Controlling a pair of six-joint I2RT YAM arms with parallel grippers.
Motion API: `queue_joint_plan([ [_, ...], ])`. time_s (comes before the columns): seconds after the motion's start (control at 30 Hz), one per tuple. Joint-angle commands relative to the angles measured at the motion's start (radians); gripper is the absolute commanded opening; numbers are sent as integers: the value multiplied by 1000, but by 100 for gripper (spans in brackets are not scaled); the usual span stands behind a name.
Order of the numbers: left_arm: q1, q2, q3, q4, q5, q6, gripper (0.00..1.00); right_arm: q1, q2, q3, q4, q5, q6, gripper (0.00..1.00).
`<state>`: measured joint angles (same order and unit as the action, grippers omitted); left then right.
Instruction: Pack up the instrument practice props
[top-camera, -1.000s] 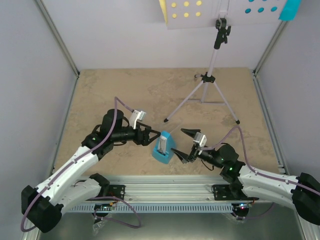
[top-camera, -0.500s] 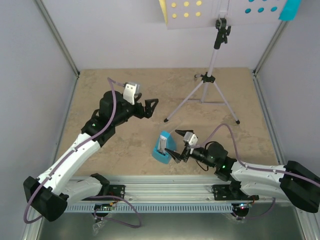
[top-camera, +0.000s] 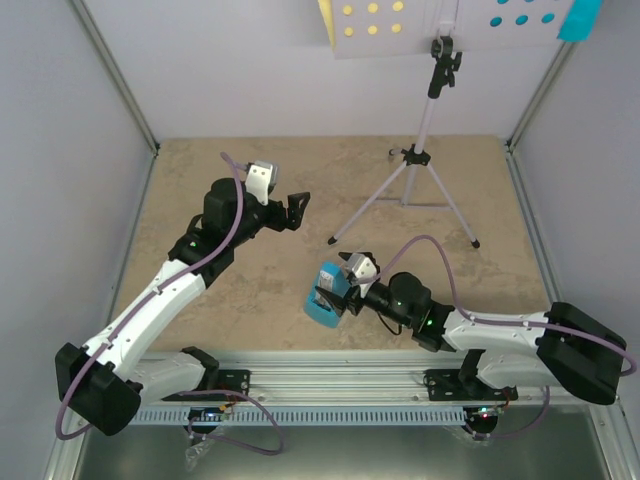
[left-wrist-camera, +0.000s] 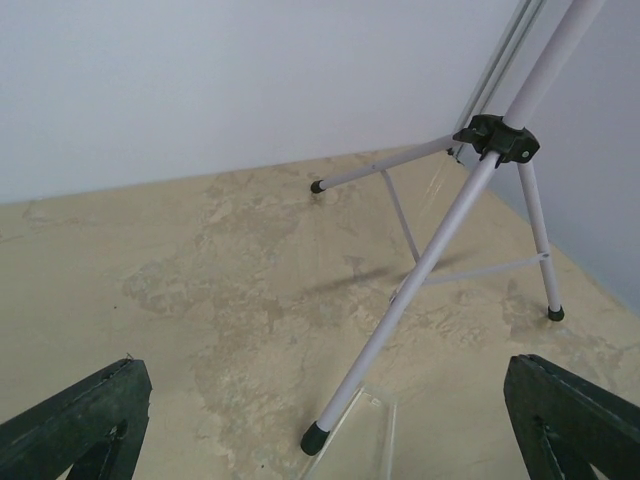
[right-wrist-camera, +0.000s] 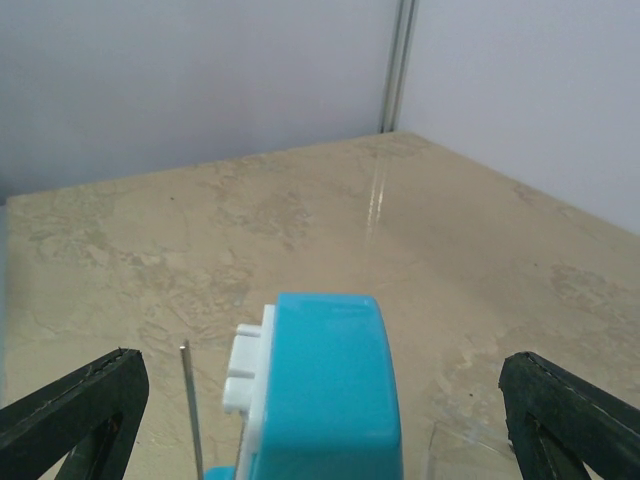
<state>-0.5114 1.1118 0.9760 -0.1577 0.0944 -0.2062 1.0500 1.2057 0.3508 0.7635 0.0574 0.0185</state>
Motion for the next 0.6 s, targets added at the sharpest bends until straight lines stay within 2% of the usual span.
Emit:
queue_joint_plan([
  [0.0, 1, -2, 4, -11, -3, 19, 99, 13, 29, 38, -41, 79, -11, 98],
  [0.43, 1, -5, -2, -15, 13, 22, 99, 25, 38, 42, -85, 115, -12, 97],
  [0.57, 1, 19, 11, -33, 123, 38, 99, 25, 25, 35, -89, 115, -12, 91],
])
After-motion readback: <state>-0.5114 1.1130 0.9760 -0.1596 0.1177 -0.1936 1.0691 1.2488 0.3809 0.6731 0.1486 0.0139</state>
